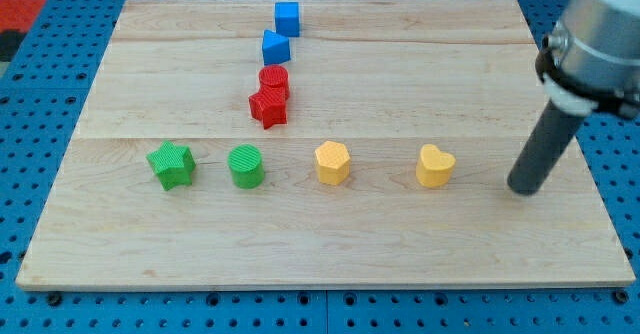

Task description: Push green star towards middle left of the board

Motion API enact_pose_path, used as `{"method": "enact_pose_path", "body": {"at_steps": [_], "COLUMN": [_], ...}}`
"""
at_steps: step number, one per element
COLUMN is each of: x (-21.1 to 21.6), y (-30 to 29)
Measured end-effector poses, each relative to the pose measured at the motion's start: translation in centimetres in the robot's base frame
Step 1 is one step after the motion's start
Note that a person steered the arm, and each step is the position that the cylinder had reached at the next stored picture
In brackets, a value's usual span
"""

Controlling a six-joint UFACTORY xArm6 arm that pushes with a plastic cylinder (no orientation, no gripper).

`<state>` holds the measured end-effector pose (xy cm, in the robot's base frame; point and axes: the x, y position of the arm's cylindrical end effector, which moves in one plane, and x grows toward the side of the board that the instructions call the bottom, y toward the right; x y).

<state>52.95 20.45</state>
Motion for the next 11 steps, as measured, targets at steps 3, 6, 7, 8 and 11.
{"method": "enact_pose_path", "body": {"at_steps": [3, 6, 7, 8, 11], "x": [3.5, -0.1, -1.6, -2.8, -18.5], "y": [-13.5, -33.1, -40.0, -38.9, -40.5]}}
